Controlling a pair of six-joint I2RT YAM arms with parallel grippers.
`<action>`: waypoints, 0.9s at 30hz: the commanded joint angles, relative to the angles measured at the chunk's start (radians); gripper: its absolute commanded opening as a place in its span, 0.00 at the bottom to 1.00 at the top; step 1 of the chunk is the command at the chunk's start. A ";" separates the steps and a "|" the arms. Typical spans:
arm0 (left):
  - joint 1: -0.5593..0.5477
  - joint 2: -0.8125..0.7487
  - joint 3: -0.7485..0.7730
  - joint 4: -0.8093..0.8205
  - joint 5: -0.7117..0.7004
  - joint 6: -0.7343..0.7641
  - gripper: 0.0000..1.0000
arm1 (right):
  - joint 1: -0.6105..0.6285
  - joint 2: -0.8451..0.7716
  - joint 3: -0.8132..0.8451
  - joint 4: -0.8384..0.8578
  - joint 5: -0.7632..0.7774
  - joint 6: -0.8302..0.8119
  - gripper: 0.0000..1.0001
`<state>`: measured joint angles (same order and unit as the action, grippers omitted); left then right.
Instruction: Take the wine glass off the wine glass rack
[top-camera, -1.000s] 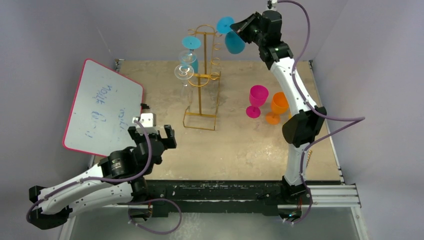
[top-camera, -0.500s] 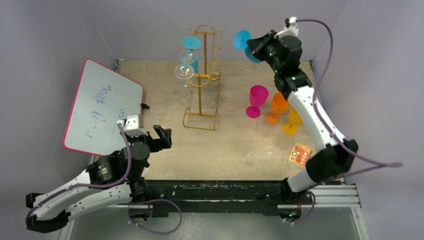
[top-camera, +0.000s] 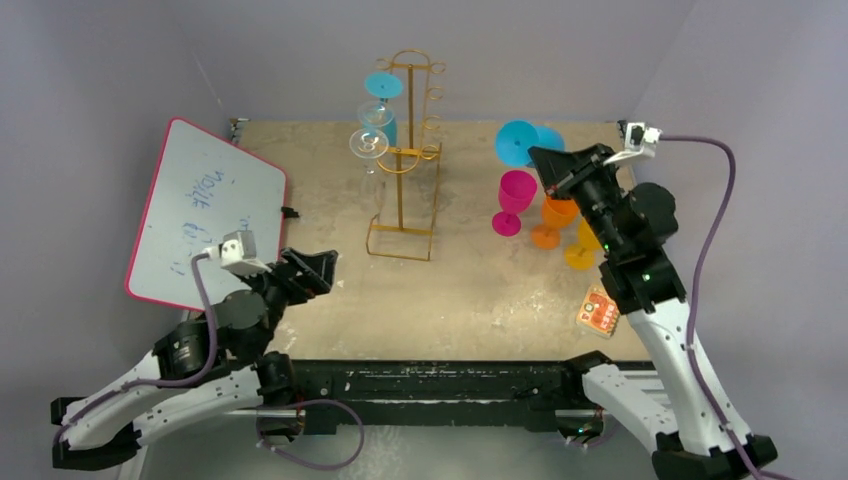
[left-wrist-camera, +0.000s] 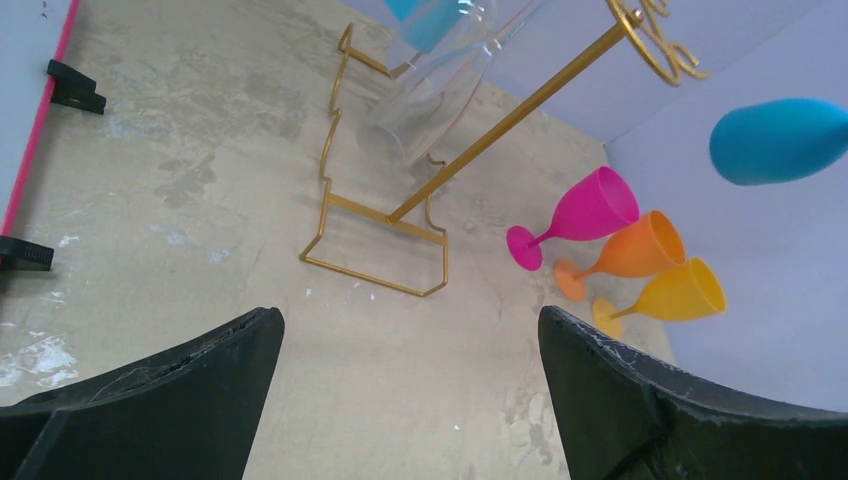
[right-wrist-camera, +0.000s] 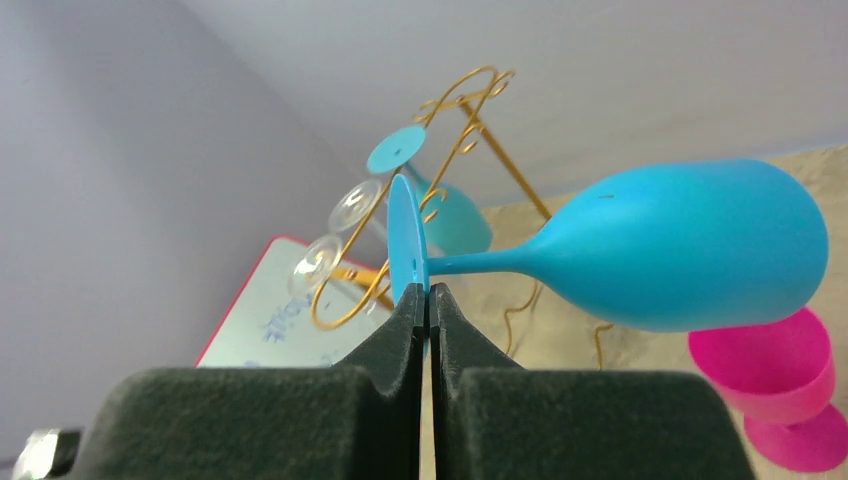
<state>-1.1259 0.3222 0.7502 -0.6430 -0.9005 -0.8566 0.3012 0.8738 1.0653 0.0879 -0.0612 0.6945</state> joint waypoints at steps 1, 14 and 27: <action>0.002 0.156 0.043 0.035 0.042 -0.021 1.00 | 0.006 -0.086 -0.051 -0.080 -0.140 -0.011 0.00; 0.002 0.315 0.031 0.239 0.203 0.042 1.00 | 0.006 -0.264 -0.268 -0.059 -0.542 0.108 0.00; 0.002 0.187 -0.159 0.456 0.327 -0.094 0.96 | 0.006 -0.320 -0.530 0.071 -0.693 0.192 0.00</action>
<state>-1.1259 0.5106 0.6445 -0.3408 -0.6544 -0.8856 0.3016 0.5682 0.5571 0.0792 -0.6655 0.8791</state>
